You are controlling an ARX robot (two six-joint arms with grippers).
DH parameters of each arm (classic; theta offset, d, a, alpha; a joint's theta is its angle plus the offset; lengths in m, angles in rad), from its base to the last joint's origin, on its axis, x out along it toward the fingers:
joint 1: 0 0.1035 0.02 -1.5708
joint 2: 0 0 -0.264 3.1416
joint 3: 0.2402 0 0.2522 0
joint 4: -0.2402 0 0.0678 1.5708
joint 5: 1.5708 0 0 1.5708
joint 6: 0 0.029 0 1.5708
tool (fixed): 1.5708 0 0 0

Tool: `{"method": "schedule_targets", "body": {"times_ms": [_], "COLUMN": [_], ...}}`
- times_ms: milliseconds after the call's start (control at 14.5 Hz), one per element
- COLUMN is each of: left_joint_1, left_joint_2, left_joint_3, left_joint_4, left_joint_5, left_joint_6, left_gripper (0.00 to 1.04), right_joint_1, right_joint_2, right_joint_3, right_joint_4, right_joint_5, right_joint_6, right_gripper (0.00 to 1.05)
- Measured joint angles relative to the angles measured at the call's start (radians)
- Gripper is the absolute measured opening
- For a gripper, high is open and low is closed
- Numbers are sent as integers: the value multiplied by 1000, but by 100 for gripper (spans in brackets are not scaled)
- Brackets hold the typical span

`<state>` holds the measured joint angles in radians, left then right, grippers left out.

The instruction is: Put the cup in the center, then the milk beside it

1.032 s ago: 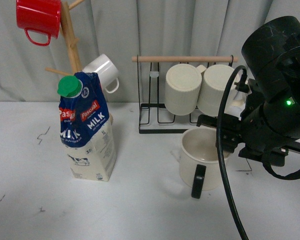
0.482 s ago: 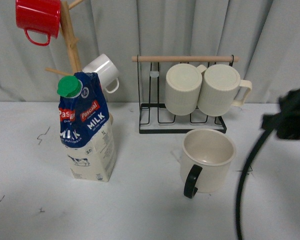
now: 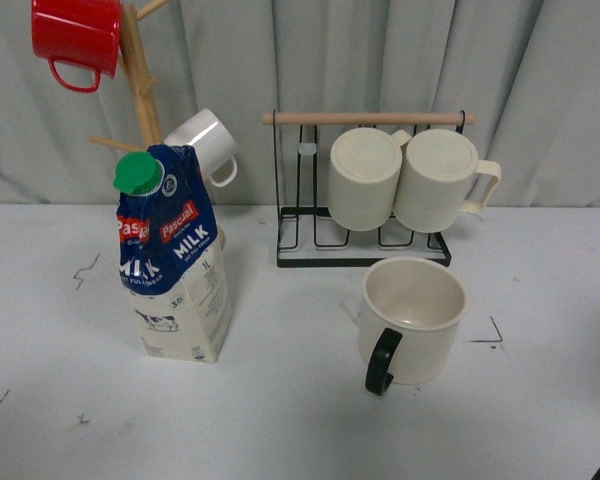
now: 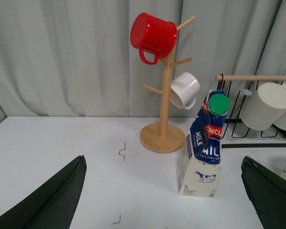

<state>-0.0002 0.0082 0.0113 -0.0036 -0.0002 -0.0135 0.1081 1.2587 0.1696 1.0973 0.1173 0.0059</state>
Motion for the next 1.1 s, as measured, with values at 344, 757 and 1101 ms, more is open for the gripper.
{"method": "schedule_targets", "body": {"times_ms": [344,757,1101], "left_joint_1": [0,0,0], "left_joint_2": [0,0,0], "left_joint_3": [0,0,0], "left_joint_4": [0,0,0], "left_joint_5": [0,0,0], "left_joint_6": [0,0,0], "left_gripper": [98,98,98], "right_joint_1": [-106,-113,-113], "right_joint_2": [-272,-650,-850], "right_joint_3": [-107,-158,-158], "right_joint_4": [-187,-501,-688], "right_joint_5": [-106,-114,-114], "right_joint_6": [0,0,0], "right_gripper": [2,2,2]}}
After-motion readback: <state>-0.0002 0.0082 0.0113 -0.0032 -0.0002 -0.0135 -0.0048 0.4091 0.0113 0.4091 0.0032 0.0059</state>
